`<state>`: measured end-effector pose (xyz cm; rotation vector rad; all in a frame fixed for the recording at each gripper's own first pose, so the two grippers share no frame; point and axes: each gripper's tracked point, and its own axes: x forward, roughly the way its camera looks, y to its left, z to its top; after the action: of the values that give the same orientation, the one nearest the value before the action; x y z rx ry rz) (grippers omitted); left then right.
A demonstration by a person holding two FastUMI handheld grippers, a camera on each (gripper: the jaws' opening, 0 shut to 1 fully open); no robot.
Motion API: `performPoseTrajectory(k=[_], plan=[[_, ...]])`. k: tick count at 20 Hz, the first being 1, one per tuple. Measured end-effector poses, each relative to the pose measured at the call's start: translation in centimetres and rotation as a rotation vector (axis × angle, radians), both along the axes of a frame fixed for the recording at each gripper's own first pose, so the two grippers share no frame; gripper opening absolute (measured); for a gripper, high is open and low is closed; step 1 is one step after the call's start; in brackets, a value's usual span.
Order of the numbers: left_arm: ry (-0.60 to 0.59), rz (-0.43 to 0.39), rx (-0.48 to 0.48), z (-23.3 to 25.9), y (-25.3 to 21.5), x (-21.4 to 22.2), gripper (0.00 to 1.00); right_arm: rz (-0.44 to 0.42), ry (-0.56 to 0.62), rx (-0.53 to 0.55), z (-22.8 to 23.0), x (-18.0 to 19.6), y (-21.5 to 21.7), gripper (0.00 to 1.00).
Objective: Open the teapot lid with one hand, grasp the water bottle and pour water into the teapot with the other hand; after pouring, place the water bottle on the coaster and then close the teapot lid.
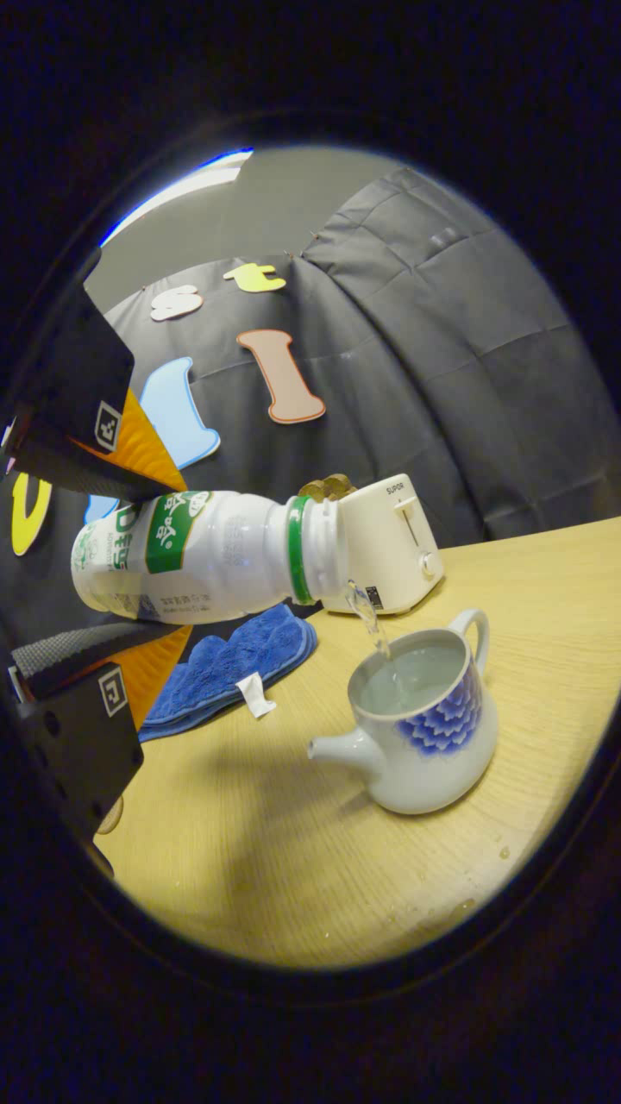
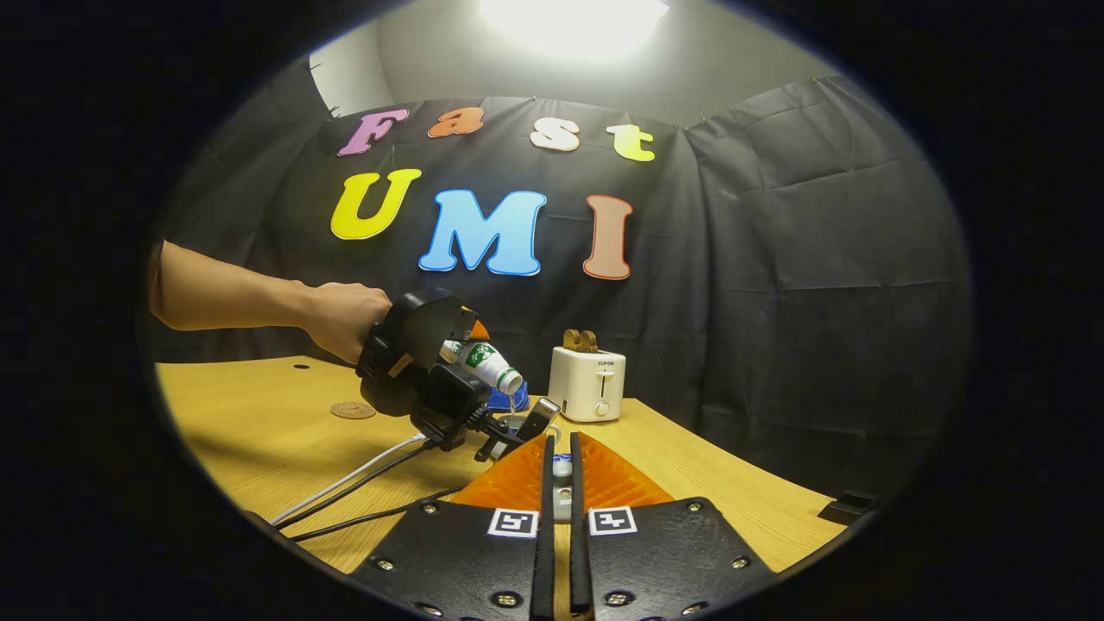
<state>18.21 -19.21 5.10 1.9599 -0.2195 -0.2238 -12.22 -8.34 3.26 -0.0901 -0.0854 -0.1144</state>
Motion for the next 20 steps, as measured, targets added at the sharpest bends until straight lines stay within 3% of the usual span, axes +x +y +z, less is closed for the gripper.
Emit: performPoseTrajectory(k=[3,4,5,6,9,11,12,14,15,19,20], plan=[[0.008,-0.006,0.024,-0.10,-0.38,0.00,0.76,0.004,0.014,-0.007,-0.50,0.20,0.14,0.07],[0.005,-0.009,0.031,0.03,-0.50,-0.01,0.81,0.006,0.016,-0.007,-0.47,0.16,0.18,0.07],[0.004,-0.011,0.037,0.04,-0.57,-0.04,0.70,0.007,0.016,-0.005,-0.48,0.17,0.17,0.07],[0.002,-0.011,0.040,0.07,-0.57,0.03,0.70,0.006,0.015,-0.005,-0.37,0.14,0.13,0.07],[-0.003,-0.014,0.055,0.11,-0.64,0.14,0.81,-0.001,0.015,-0.004,-0.50,0.14,-0.17,0.07],[-0.005,-0.013,0.062,0.11,-0.64,0.16,0.81,-0.003,0.021,-0.002,-0.68,0.10,-0.25,0.07],[-0.006,-0.013,0.066,0.15,-0.64,0.18,0.76,-0.005,0.021,-0.002,-0.62,0.07,-0.31,0.07],[-0.006,-0.013,0.072,0.10,-0.68,0.18,0.76,-0.006,0.013,0.002,-0.42,-0.10,-0.35,0.07],[-0.007,-0.014,0.072,0.18,-0.71,0.17,0.81,-0.006,0.007,0.002,-0.28,-0.10,-0.37,0.07],[-0.003,-0.014,0.083,0.06,-0.95,0.16,0.75,-0.006,0.015,-0.001,-0.57,0.00,-0.34,0.07],[-0.002,-0.016,0.082,0.08,-1.04,0.15,0.81,-0.008,0.012,-0.003,-0.48,-0.09,-0.40,0.07]])
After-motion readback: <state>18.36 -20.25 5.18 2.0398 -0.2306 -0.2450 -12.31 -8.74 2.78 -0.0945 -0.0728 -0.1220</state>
